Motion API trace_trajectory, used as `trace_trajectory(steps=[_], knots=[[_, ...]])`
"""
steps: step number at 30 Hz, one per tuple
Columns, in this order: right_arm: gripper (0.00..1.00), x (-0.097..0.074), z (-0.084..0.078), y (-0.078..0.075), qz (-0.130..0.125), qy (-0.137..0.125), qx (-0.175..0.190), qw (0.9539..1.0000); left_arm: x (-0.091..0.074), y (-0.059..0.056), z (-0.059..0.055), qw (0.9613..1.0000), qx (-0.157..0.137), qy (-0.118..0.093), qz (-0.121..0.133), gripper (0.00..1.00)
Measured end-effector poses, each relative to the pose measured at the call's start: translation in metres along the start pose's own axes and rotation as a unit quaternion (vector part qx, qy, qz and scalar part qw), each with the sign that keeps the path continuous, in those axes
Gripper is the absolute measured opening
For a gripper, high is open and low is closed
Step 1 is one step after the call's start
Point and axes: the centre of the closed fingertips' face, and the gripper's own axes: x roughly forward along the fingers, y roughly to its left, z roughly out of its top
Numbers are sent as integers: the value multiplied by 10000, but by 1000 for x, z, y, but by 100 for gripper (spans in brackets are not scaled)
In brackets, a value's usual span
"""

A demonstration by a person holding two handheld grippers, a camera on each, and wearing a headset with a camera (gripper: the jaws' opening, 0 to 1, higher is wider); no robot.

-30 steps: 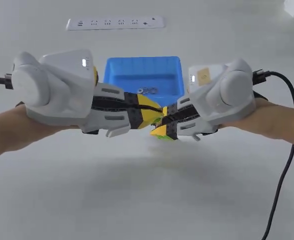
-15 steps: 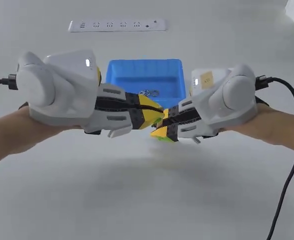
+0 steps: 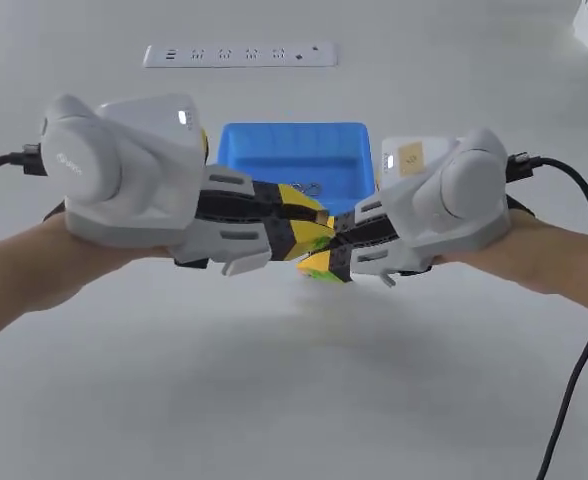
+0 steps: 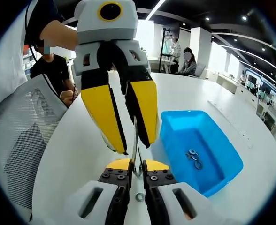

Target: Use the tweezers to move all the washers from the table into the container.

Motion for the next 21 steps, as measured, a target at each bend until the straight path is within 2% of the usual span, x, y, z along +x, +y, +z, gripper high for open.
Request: trace_trajectory(steps=[8, 14, 21], knots=[[9, -1, -2, 0, -4, 67, -18, 10000, 1, 1, -3, 9999, 89, 86, 39, 13], [9, -1, -2, 0, 8, 103, -6, 9999, 2, -1, -1, 9999, 139, 51, -17, 13], [9, -5, 7, -3, -32, 102, 27, 9999, -16, -1, -6, 9997, 151, 140, 92, 18]])
